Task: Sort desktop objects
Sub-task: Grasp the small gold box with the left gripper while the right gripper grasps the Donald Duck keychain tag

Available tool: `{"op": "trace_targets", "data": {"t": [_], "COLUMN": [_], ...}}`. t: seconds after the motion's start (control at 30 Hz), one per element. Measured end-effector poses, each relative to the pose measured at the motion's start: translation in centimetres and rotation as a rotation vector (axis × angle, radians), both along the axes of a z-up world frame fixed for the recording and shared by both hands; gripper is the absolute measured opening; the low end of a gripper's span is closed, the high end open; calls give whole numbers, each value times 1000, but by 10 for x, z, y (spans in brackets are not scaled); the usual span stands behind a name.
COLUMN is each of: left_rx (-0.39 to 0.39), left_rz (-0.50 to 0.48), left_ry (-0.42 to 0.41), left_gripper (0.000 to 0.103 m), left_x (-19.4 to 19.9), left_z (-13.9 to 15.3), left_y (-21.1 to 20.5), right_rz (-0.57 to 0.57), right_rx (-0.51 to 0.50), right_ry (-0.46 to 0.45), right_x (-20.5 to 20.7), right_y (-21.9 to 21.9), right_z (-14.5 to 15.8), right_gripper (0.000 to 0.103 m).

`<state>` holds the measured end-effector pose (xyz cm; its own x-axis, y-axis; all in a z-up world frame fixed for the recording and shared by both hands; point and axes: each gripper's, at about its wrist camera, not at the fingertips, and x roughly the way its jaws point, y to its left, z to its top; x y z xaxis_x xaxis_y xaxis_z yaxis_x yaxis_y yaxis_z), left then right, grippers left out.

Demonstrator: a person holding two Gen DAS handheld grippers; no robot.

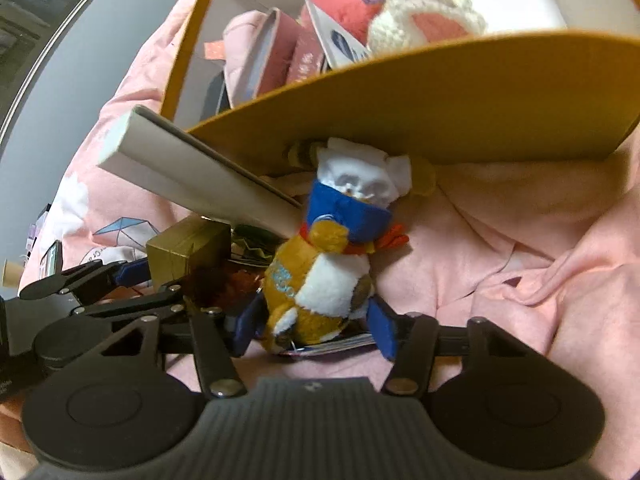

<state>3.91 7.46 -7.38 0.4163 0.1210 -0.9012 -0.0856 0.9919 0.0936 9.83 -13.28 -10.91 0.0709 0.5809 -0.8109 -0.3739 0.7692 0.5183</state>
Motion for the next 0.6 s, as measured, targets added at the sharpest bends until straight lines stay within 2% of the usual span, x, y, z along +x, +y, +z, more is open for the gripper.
{"op": "trace_targets", "data": {"t": [0.2,0.4,0.6], "left_rx": [-105,-269,-285], "left_rz": [-23,-55,-59], "left_ry": [-44,-106,-143], "left_gripper": [60,56,56], "left_x": [-9,-17,-17], "left_z": [22,49,58], "left_y": [0,-3,-13], "right_rz": [-17,-35,-50], "right_rx": [2,27,0], "right_ry": [-54,-96,-153], "right_x": [-7,-12,-14], "right_y": [-18,-41,-80], "right_z": [27,53,81], "right_gripper": [50,49,49]}}
